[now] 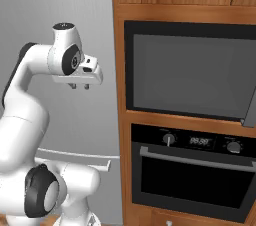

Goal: Take the fish from the oven and place it on the plate on the counter.

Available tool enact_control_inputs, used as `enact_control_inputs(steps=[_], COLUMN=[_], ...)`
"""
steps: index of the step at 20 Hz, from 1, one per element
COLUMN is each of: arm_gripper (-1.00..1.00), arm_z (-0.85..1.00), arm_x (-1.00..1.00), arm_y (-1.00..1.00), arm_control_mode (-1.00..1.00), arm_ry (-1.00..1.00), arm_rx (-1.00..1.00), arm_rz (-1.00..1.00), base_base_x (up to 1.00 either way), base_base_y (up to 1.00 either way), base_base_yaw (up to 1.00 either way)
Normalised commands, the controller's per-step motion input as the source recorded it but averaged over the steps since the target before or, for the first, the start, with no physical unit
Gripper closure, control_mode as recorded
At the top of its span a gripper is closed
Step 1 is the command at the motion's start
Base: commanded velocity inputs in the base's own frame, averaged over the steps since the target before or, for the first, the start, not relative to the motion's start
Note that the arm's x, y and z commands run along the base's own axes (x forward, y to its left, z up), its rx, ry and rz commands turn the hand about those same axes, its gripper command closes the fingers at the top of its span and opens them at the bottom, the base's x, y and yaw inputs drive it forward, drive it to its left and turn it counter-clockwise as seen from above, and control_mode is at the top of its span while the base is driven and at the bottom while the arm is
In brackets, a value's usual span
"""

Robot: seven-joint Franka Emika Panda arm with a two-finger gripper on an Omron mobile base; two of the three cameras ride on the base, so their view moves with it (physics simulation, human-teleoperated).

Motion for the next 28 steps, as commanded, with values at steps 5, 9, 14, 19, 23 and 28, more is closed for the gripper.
enact_control_inputs(steps=[5, 9, 14, 19, 23, 28], arm_gripper=[-1.00, -1.00, -1.00, -1.00, -1.00, -1.00], arm_z=[-0.05, -0.51, -0.54, -0.39, -0.14, 0.00], arm_x=[-0.57, -1.00, -0.97, -0.71, -0.43, -0.27], arm_y=[-0.05, -0.27, -0.53, -0.57, -0.75, -0.97], arm_control_mode=[-1.00, -1.00, -1.00, -1.00, -1.00, -1.00], arm_ry=[-0.09, -0.01, -0.15, -0.19, -0.24, -0.32], arm_rx=[0.00, 0.00, 0.00, 0.09, 0.15, 0.23], arm_rz=[-0.01, -0.11, -0.36, -0.40, -0.36, -0.25], base_base_x=[0.00, 0.00, 0.00, 0.00, 0.00, 0.00], base_base_y=[0.00, 0.00, 0.00, 0.00, 0.00, 0.00], base_base_yaw=[0.00, 0.00, 0.00, 0.00, 0.00, 0.00])
